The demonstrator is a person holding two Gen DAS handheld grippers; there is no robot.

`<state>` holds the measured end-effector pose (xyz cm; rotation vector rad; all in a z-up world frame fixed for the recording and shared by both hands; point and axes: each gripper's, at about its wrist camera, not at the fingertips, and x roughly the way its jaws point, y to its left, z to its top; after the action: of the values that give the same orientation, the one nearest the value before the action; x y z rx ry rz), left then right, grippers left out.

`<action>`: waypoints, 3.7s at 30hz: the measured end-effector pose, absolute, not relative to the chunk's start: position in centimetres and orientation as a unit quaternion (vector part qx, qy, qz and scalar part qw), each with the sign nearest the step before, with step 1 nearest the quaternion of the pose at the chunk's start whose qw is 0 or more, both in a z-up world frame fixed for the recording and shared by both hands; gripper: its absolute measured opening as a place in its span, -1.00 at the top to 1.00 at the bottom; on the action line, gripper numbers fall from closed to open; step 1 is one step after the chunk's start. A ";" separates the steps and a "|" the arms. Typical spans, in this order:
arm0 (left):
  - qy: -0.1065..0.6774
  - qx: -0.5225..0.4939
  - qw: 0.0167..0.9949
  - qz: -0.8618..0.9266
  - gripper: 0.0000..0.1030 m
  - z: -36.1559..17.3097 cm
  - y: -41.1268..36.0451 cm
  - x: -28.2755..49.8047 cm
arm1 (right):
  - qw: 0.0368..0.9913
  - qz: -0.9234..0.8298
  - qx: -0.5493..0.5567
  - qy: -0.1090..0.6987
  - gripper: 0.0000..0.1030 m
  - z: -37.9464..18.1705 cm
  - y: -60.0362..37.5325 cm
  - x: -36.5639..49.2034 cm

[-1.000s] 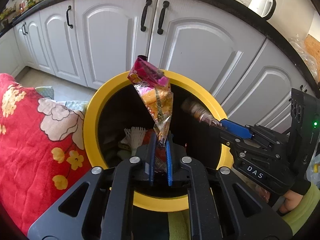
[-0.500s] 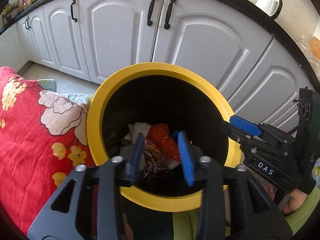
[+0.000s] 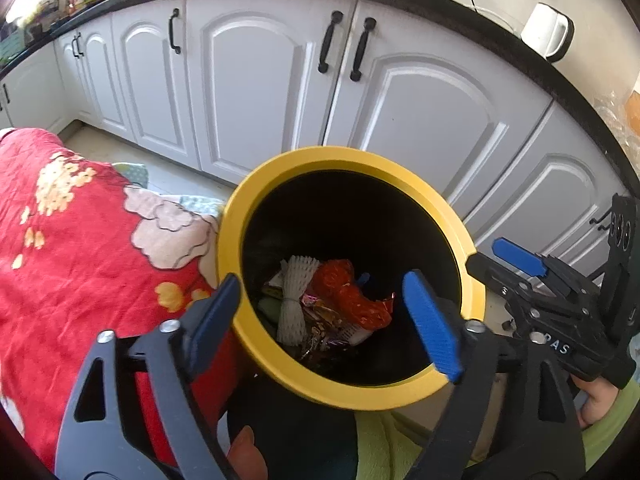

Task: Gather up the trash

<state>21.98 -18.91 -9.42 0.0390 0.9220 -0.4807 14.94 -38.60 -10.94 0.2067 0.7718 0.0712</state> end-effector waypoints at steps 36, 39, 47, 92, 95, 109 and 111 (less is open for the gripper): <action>0.321 -0.009 0.940 -0.117 -0.79 -2.9 -7.1 9.9 | 0.959 0.055 0.052 0.272 -0.87 -4.3 -30.1 4.8; 0.303 -0.008 0.946 -0.112 -0.79 -2.8 -6.5 8.5 | 0.966 0.057 0.046 0.248 -0.87 -3.8 -29.1 3.5; 0.245 0.002 0.965 -0.089 -0.79 -2.3 -5.8 5.4 | 0.983 0.061 0.027 0.170 -0.87 -2.5 -27.5 0.2; 0.200 -0.013 0.977 -0.066 -0.79 -2.6 -4.9 2.7 | 0.992 0.033 0.028 0.119 -0.88 -3.0 -27.3 -1.8; 0.201 -0.014 0.977 -0.067 -0.79 -2.7 -4.9 2.7 | 0.992 0.033 0.028 0.119 -0.88 -3.0 -27.2 -1.9; 0.201 -0.014 0.977 -0.067 -0.79 -2.6 -4.9 2.7 | 0.992 0.033 0.028 0.120 -0.88 -3.0 -27.3 -1.9; 0.200 -0.014 0.977 -0.067 -0.79 -2.6 -4.9 2.7 | 0.992 0.033 0.028 0.120 -0.88 -3.0 -27.3 -1.9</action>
<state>2.68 -4.91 -2.60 -0.0280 0.4035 -0.1343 -1.85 -27.29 -3.03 0.0569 0.2398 0.0660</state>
